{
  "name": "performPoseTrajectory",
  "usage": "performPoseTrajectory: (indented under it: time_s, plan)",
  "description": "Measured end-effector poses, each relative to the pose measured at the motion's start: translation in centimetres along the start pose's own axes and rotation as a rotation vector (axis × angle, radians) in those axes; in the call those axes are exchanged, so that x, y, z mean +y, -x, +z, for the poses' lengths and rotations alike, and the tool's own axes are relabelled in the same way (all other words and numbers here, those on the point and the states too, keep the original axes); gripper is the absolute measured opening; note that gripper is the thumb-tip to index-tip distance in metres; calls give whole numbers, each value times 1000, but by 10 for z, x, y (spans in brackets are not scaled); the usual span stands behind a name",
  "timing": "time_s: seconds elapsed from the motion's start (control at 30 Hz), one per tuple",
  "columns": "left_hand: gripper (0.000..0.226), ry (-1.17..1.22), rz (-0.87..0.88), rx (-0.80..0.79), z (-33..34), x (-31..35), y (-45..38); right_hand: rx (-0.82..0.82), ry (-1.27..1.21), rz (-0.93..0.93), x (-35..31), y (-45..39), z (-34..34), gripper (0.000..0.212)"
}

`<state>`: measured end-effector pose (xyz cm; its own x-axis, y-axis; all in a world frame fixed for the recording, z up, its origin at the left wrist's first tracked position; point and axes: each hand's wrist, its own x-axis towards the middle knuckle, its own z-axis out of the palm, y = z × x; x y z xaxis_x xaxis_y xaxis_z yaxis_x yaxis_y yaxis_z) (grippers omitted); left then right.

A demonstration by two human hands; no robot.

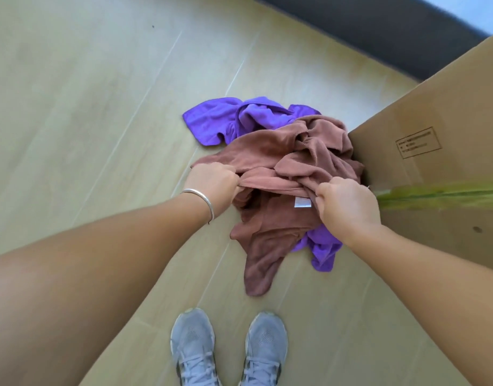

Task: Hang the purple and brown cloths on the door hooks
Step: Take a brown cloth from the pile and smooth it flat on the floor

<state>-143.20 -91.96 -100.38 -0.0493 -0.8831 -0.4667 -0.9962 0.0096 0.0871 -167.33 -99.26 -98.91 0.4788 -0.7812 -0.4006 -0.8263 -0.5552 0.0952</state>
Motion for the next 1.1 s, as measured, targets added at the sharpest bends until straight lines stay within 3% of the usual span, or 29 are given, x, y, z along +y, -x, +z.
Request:
performPoseTrajectory:
  time_s: [0.1, 0.27, 0.47, 0.77, 0.97, 1.1]
  plan:
    - [32, 61, -30, 51, -40, -17, 45, -25, 7, -39, -16, 20, -46, 22]
    - [34, 64, -72, 102, -118, -53, 113, -33, -60, -162, -64, 36, -137, 50]
    - [33, 65, -212, 177, -199, -123, 208, -9, -68, -330, -144, 38, -230, 52]
    - [34, -72, -520, 192, -247, -221, 359, 41, -59, -487, -252, 52, -317, 49]
    - [24, 56, -545, 292, -234, -192, 415, 49, -30, -622, -295, 81, -335, 46]
    - [39, 132, -550, 49, -199, -132, 409, 27, 42, -709, -301, 96, -325, 47]
